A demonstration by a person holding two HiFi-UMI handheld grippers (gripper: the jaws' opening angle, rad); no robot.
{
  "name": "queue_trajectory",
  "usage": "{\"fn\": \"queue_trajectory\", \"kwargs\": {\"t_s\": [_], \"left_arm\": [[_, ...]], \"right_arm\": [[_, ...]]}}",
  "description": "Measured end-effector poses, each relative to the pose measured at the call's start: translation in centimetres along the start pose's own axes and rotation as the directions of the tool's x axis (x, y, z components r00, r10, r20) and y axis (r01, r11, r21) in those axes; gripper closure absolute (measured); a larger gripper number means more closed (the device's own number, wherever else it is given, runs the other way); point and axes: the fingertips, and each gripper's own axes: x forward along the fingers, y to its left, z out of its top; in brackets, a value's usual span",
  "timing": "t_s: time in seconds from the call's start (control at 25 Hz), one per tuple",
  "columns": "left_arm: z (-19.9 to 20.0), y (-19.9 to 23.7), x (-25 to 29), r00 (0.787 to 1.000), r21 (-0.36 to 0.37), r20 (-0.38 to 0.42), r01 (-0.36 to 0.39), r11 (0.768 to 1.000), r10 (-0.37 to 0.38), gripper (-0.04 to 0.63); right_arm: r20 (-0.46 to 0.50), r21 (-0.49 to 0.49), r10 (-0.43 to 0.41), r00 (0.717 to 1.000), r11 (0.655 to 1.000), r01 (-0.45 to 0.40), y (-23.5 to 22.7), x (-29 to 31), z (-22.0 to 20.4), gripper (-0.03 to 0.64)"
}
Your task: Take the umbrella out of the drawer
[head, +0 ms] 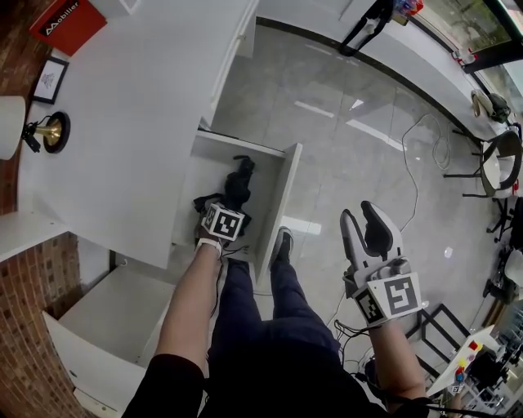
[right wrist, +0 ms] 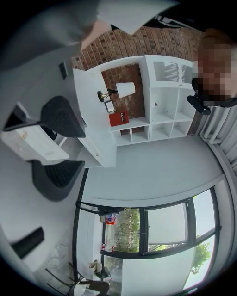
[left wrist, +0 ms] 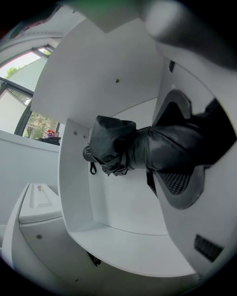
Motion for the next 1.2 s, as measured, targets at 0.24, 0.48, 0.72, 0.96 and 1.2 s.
{"fn": "queue_trajectory", "kwargs": {"t_s": [0.24,0.48,0.72,0.96,1.2], "left_arm": [[1.4,-1.5,-2.3,0.996,-0.004,0.086,0.018,1.0,-0.018,0.353],[2.6,-3.3,-6.5,0.991,0.033,0.135,0.01,0.999,-0.014,0.351],[3.9,-3.8,-13.0,0.975,0.04,0.221,0.011,0.999,-0.02,0.351],[4.7,-4.7,-21.1,0.951,0.021,0.309,0.011,1.0,-0.017,0.351],[5.0,-4.4,-28.4,0.928,0.107,0.371,-0.082,0.991,0.036,0.351]], "right_arm": [[0.017,-0.008,0.016,1.0,1.0,-0.016,-0.1,-0.5,0.4,0.465],[0.053,-0.013,0.049,0.997,0.999,-0.049,0.7,-1.2,2.3,0.472],[0.107,-0.002,0.076,0.991,0.997,-0.076,1.7,-2.0,4.7,0.474],[0.176,-0.055,0.117,0.977,0.993,-0.109,3.8,-3.8,8.2,0.474],[0.241,-0.078,0.18,0.954,0.983,-0.166,6.4,-5.2,11.5,0.477]]}}
